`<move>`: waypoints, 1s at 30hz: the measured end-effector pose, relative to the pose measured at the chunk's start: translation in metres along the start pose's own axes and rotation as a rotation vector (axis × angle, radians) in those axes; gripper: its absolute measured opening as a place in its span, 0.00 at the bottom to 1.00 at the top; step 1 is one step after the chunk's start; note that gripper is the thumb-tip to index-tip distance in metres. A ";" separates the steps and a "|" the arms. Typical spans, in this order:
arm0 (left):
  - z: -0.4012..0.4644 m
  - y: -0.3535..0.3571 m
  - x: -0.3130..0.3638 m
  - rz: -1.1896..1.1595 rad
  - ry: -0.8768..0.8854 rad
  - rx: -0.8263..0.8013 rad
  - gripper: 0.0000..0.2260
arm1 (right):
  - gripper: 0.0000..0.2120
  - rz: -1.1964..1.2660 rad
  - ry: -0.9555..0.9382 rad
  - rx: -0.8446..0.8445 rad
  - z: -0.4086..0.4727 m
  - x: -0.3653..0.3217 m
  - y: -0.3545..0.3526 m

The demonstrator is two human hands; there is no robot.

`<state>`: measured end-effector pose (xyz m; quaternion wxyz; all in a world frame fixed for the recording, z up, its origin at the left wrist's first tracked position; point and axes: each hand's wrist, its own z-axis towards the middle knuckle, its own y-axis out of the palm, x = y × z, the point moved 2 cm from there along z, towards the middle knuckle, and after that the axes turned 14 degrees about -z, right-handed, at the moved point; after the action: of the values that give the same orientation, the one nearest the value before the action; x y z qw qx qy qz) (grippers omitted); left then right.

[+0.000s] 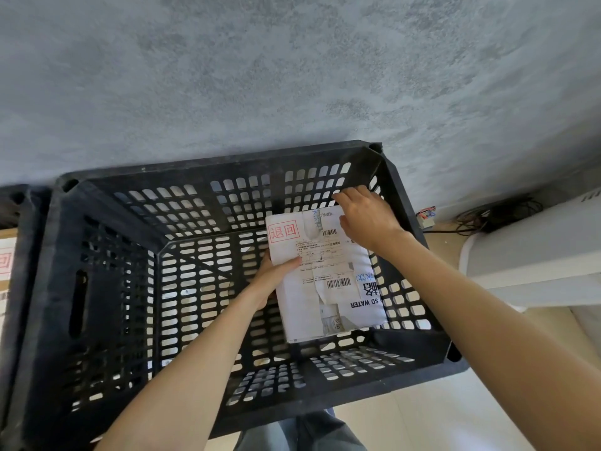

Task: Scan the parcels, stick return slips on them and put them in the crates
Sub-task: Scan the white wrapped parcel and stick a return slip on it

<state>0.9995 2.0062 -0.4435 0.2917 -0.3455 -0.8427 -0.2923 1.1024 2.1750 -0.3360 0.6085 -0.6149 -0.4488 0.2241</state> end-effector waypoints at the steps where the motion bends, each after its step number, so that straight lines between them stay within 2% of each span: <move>1: 0.000 0.000 0.000 0.001 -0.002 -0.007 0.15 | 0.20 0.008 0.005 -0.004 0.000 0.000 0.000; 8: -0.002 0.003 0.002 0.039 -0.011 -0.020 0.12 | 0.20 0.056 0.009 -0.020 0.002 0.004 -0.004; 12: -0.005 0.003 0.006 0.088 -0.031 -0.027 0.14 | 0.21 0.074 -0.002 -0.024 0.001 0.004 -0.004; 15: -0.013 0.003 0.014 0.161 -0.058 0.025 0.27 | 0.22 0.081 -0.017 -0.035 -0.002 0.002 -0.003; 17: -0.020 0.000 0.024 0.206 -0.079 0.153 0.38 | 0.24 0.068 -0.045 -0.071 -0.003 -0.001 -0.004; 19: -0.031 -0.005 0.038 0.283 -0.053 0.265 0.42 | 0.25 0.049 -0.076 -0.097 -0.003 -0.004 -0.009; 25: -0.095 -0.039 0.083 0.909 0.113 0.365 0.26 | 0.26 -0.015 -0.205 -0.085 0.002 -0.026 -0.058; 28: -0.143 -0.062 0.108 1.265 0.183 0.464 0.23 | 0.25 -0.102 -0.342 -0.052 0.007 -0.058 -0.097; 30: -0.181 -0.077 0.123 1.393 0.222 0.585 0.23 | 0.25 -0.144 -0.443 -0.027 0.007 -0.089 -0.127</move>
<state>0.9210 1.8859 -0.2613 0.5712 -0.6747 -0.4387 0.1613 1.0168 2.0870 -0.2402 0.5011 -0.5251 -0.6172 0.3036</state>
